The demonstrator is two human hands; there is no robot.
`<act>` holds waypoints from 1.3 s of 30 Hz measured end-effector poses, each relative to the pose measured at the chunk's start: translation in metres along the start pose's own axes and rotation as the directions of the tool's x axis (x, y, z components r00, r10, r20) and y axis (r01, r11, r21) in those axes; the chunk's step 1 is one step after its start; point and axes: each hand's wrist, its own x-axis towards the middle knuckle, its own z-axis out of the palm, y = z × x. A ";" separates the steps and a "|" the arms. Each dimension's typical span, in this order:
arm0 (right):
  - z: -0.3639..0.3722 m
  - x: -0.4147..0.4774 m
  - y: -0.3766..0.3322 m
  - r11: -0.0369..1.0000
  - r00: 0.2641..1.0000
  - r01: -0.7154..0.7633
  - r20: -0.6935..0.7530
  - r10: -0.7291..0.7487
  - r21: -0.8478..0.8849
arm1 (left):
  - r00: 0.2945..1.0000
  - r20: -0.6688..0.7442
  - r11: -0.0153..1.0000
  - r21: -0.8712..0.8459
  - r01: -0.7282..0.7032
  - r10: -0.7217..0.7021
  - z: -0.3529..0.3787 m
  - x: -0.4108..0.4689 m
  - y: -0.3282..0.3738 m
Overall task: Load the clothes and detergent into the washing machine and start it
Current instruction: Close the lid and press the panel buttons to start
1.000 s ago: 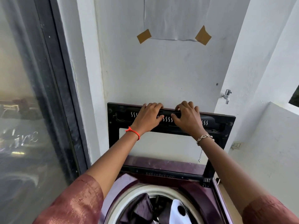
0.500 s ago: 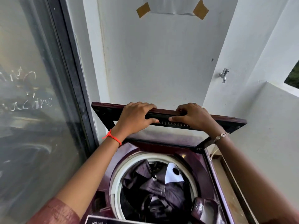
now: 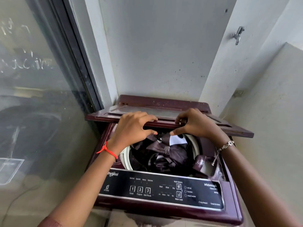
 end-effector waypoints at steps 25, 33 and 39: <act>0.134 -0.055 0.048 0.985 0.957 -0.171 0.243 0.158 0.035 | 0.804 0.564 0.897 -0.232 0.375 -0.190 0.078 -0.111 0.011; 0.150 -0.065 0.053 0.964 0.975 -0.190 0.152 0.162 0.187 | 0.839 0.511 0.922 -0.205 0.329 -0.186 0.088 -0.126 0.013; 0.167 -0.072 0.059 0.976 0.996 -0.088 0.050 0.079 0.199 | 0.876 0.452 0.952 -0.154 0.265 -0.171 0.096 -0.141 0.012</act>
